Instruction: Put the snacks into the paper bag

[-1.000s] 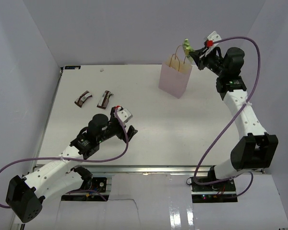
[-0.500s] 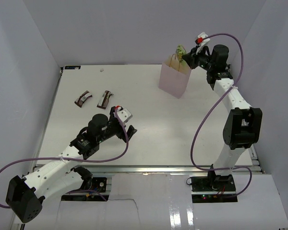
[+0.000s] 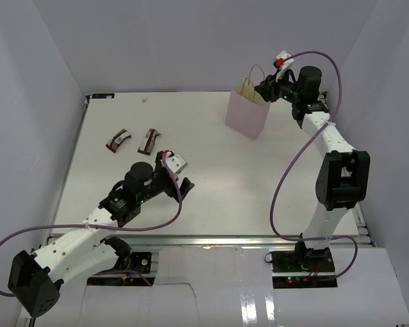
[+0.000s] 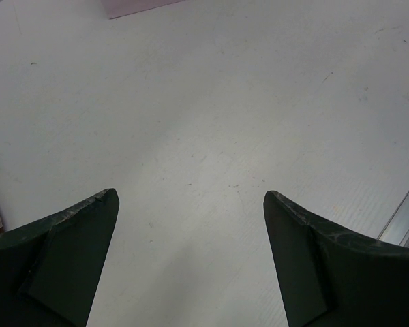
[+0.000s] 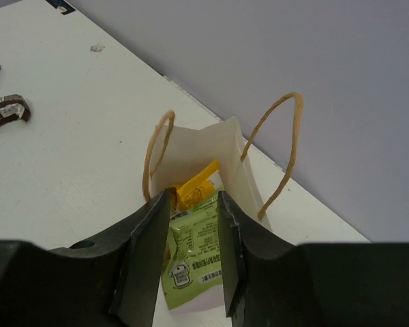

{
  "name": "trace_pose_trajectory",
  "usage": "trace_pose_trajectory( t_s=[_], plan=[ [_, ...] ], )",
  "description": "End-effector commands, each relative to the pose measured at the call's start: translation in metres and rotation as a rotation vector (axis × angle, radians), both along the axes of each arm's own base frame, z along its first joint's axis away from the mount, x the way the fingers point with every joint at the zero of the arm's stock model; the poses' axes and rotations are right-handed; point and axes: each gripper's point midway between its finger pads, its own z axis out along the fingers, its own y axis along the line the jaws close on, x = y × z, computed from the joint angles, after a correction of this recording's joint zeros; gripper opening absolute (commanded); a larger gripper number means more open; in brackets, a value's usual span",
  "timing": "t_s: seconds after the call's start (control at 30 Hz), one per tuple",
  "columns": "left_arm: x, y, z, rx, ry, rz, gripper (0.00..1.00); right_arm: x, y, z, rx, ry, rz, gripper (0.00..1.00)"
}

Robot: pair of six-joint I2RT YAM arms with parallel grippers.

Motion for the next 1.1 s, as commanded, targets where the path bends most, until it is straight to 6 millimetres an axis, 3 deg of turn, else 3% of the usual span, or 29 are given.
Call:
trace_pose_trajectory(
  t_s=[0.0, 0.07, 0.1, 0.17, 0.23, 0.27, 0.3, 0.4, 0.43, 0.47, 0.5, 0.53, 0.57, 0.6, 0.63, 0.67, 0.7, 0.73, 0.77, 0.8, 0.87, 0.97, 1.0, 1.07],
  plan=[
    [0.004, 0.003, 0.018, -0.051, -0.025, 0.031, 0.98, -0.020, -0.005, 0.043, -0.011, -0.096, -0.006, 0.40],
    [0.007, 0.005, 0.020, -0.075, -0.020, 0.047, 0.98, -0.026, -0.012, 0.043, -0.012, -0.080, -0.030, 0.42],
    [0.010, 0.008, 0.020, -0.097, -0.002, 0.072, 0.98, -0.035, -0.016, 0.056, -0.011, -0.100, -0.041, 0.42],
    [0.016, 0.011, 0.019, -0.117, 0.022, 0.102, 0.98, -0.050, -0.031, 0.062, -0.009, -0.073, -0.103, 0.45],
    [0.030, 0.019, 0.008, -0.137, 0.100, 0.147, 0.98, -0.064, -0.042, 0.063, -0.010, -0.042, -0.146, 0.51],
    [0.039, 0.022, 0.013, -0.172, 0.129, 0.170, 0.98, -0.083, -0.047, 0.057, -0.023, -0.004, -0.160, 0.54],
    [0.060, 0.039, 0.001, -0.185, 0.189, 0.249, 0.98, -0.095, -0.047, 0.046, -0.038, 0.043, -0.154, 0.58],
    [0.097, 0.067, 0.003, -0.331, 0.335, 0.380, 0.98, -0.154, -0.026, 0.008, -0.053, 0.176, 0.014, 0.77],
    [0.111, 0.070, -0.016, -0.329, 0.403, 0.431, 0.98, -0.172, -0.014, -0.002, -0.055, 0.207, 0.087, 0.86],
    [0.133, 0.082, -0.008, -0.316, 0.360, 0.522, 0.98, -0.197, -0.001, -0.003, -0.056, 0.210, 0.179, 0.89],
    [0.144, 0.087, -0.013, -0.295, 0.360, 0.567, 0.98, -0.219, 0.006, -0.031, -0.096, 0.261, 0.240, 0.94],
    [0.158, 0.094, -0.033, -0.248, 0.386, 0.619, 0.98, -0.238, 0.020, -0.040, -0.121, 0.268, 0.309, 0.98],
    [0.172, 0.109, -0.039, -0.205, 0.360, 0.713, 0.98, -0.254, 0.024, -0.041, -0.143, 0.250, 0.345, 0.98],
    [0.190, 0.117, -0.029, -0.187, 0.318, 0.761, 0.98, -0.271, 0.027, -0.060, -0.156, 0.288, 0.385, 0.98],
    [0.200, 0.124, -0.036, -0.147, 0.304, 0.801, 0.98, -0.281, 0.030, -0.063, -0.173, 0.250, 0.428, 0.98],
    [0.212, 0.134, -0.062, -0.058, 0.313, 0.840, 0.98, -0.293, 0.032, -0.061, -0.163, 0.214, 0.465, 0.98],
    [0.228, 0.146, -0.058, -0.015, 0.265, 0.902, 0.98, -0.301, 0.032, -0.077, -0.165, 0.224, 0.486, 0.98],
    [0.236, 0.154, -0.066, 0.030, 0.255, 0.939, 0.98, -0.307, 0.032, -0.082, -0.174, 0.191, 0.516, 0.98],
    [0.240, 0.167, -0.095, 0.146, 0.283, 0.980, 0.98, -0.314, 0.032, -0.084, -0.178, 0.163, 0.532, 0.98],
    [0.255, 0.170, -0.088, 0.164, 0.253, 0.999, 0.98, -0.317, 0.031, -0.090, -0.179, 0.153, 0.540, 0.98],
    [0.264, 0.178, -0.107, 0.260, 0.257, 1.001, 0.98, -0.323, 0.026, -0.106, -0.188, 0.137, 0.547, 0.98],
    [0.279, 0.178, -0.105, 0.271, 0.237, 0.979, 0.97, -0.320, 0.022, -0.109, -0.209, 0.131, 0.527, 0.98],
    [0.281, 0.175, -0.115, 0.290, 0.253, 0.954, 0.93, -0.320, 0.022, -0.108, -0.210, 0.131, 0.524, 0.98],
    [0.291, 0.170, -0.114, 0.284, 0.258, 0.932, 0.88, -0.317, 0.021, -0.107, -0.219, 0.132, 0.513, 0.98]
  ],
)
